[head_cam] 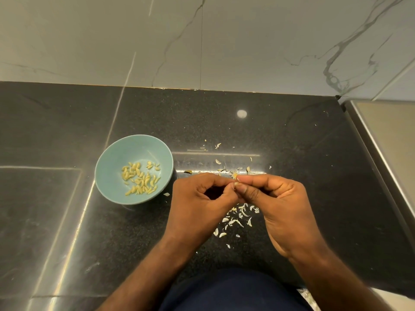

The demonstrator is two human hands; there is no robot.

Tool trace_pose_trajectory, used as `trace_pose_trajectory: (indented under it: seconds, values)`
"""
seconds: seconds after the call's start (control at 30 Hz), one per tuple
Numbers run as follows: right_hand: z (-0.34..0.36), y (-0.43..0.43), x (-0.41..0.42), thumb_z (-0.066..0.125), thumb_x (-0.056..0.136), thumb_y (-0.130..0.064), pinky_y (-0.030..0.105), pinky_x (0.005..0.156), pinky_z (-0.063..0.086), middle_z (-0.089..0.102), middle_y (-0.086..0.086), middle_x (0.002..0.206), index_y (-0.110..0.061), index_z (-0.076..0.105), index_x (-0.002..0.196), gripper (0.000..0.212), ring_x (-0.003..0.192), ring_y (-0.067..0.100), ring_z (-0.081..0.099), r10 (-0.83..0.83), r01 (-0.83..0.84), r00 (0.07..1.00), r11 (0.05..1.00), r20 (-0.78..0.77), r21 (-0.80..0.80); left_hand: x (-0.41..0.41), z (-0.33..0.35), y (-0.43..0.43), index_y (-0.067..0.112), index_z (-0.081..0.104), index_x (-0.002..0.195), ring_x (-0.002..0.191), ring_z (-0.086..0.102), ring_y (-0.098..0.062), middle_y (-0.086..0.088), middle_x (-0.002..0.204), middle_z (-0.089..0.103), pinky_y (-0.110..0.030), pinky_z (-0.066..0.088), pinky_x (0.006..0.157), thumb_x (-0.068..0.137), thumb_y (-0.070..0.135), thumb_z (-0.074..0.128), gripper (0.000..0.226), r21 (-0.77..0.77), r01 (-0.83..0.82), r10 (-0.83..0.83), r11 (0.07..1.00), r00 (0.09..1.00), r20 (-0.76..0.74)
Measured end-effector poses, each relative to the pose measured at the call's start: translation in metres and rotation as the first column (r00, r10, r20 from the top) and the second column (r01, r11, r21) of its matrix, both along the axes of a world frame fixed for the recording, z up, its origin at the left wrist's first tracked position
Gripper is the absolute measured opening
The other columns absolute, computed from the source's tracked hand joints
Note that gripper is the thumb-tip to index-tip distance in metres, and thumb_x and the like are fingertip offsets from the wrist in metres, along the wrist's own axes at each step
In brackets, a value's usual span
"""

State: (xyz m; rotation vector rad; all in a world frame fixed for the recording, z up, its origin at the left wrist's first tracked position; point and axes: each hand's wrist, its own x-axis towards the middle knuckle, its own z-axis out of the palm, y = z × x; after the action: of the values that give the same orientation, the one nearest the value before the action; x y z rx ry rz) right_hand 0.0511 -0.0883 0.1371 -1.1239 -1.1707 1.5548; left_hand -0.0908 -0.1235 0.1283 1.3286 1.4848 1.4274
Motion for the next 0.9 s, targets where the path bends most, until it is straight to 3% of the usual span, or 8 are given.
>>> trace_pose_trajectory:
  seconds: [0.27, 0.4, 0.47, 0.57, 0.7, 0.8, 0.9]
  values:
    - [-0.006, 0.003, -0.002, 0.069, 0.074, -0.003, 0.025, 0.067, 0.058, 0.072, 0.014, 0.087, -0.004, 0.073, 0.094, 0.020, 0.077, 0.020, 0.070, -0.021, -0.043, 0.967, 0.969, -0.254, -0.245, 0.002, -0.014, 0.002, 0.018, 0.073, 0.075, 0.058, 0.065, -0.013, -0.002, 0.066, 0.071, -0.023, 0.055, 0.058, 0.088, 0.007, 0.069, 0.018, -0.179, -0.092, 0.122, 0.980, 0.978, 0.167]
    - [-0.019, 0.012, -0.006, 0.056, 0.082, 0.010, 0.031, 0.069, 0.060, 0.064, 0.013, 0.084, -0.002, 0.065, 0.097, 0.021, 0.078, 0.025, 0.069, -0.026, -0.074, 0.964, 0.928, -0.264, -0.364, -0.008, -0.042, 0.003, 0.014, 0.073, 0.082, 0.060, 0.067, -0.013, -0.006, 0.069, 0.071, -0.019, 0.052, 0.058, 0.092, 0.012, 0.067, 0.011, -0.313, -0.064, 0.119, 0.948, 0.980, 0.162]
    - [-0.028, 0.018, -0.016, 0.045, 0.086, 0.017, 0.034, 0.075, 0.061, 0.061, 0.013, 0.084, 0.001, 0.062, 0.095, 0.025, 0.079, 0.026, 0.069, -0.009, -0.084, 0.975, 0.911, -0.222, -0.404, -0.013, -0.062, 0.002, 0.014, 0.074, 0.085, 0.064, 0.070, -0.016, -0.005, 0.071, 0.073, -0.023, 0.056, 0.061, 0.091, 0.012, 0.070, 0.007, -0.403, -0.056, 0.133, 0.913, 0.977, 0.166]
    - [-0.035, 0.025, -0.045, 0.045, 0.089, 0.014, 0.034, 0.081, 0.060, 0.063, 0.014, 0.091, 0.001, 0.063, 0.095, 0.023, 0.084, 0.024, 0.068, 0.084, -0.145, 0.983, 0.905, -0.165, -0.400, -0.018, -0.086, -0.003, 0.014, 0.073, 0.084, 0.070, 0.072, -0.022, -0.006, 0.074, 0.074, -0.038, 0.061, 0.072, 0.089, 0.008, 0.070, 0.008, -0.478, -0.083, 0.174, 0.875, 0.973, 0.150]
    - [-0.032, 0.028, -0.102, 0.050, 0.096, 0.004, 0.034, 0.092, 0.056, 0.069, 0.017, 0.102, -0.003, 0.065, 0.102, 0.018, 0.096, 0.023, 0.070, 0.233, -0.260, 0.965, 0.903, -0.119, -0.341, -0.021, -0.090, -0.007, 0.012, 0.068, 0.077, 0.060, 0.067, -0.017, -0.006, 0.066, 0.070, -0.025, 0.052, 0.057, 0.090, 0.006, 0.065, 0.015, -0.479, -0.115, 0.180, 0.870, 0.979, 0.093]
    - [-0.033, 0.033, -0.133, 0.052, 0.095, 0.001, 0.032, 0.098, 0.053, 0.071, 0.012, 0.114, -0.011, 0.067, 0.105, 0.021, 0.110, 0.021, 0.067, 0.283, -0.295, 0.956, 0.916, -0.082, -0.274, -0.022, -0.089, -0.005, 0.006, 0.067, 0.070, 0.056, 0.064, -0.022, -0.011, 0.063, 0.068, -0.028, 0.047, 0.052, 0.091, 0.005, 0.060, 0.022, -0.477, -0.154, 0.195, 0.865, 0.980, 0.038]
    - [-0.038, 0.044, -0.122, 0.052, 0.097, -0.010, 0.034, 0.090, 0.056, 0.074, 0.007, 0.098, -0.010, 0.067, 0.100, 0.016, 0.095, 0.020, 0.072, 0.198, -0.196, 0.980, 0.959, -0.012, -0.207, -0.021, -0.086, -0.006, 0.008, 0.066, 0.068, 0.055, 0.057, -0.013, -0.006, 0.060, 0.065, -0.026, 0.046, 0.054, 0.093, 0.008, 0.057, 0.026, -0.466, -0.136, 0.186, 0.874, 0.981, 0.063]
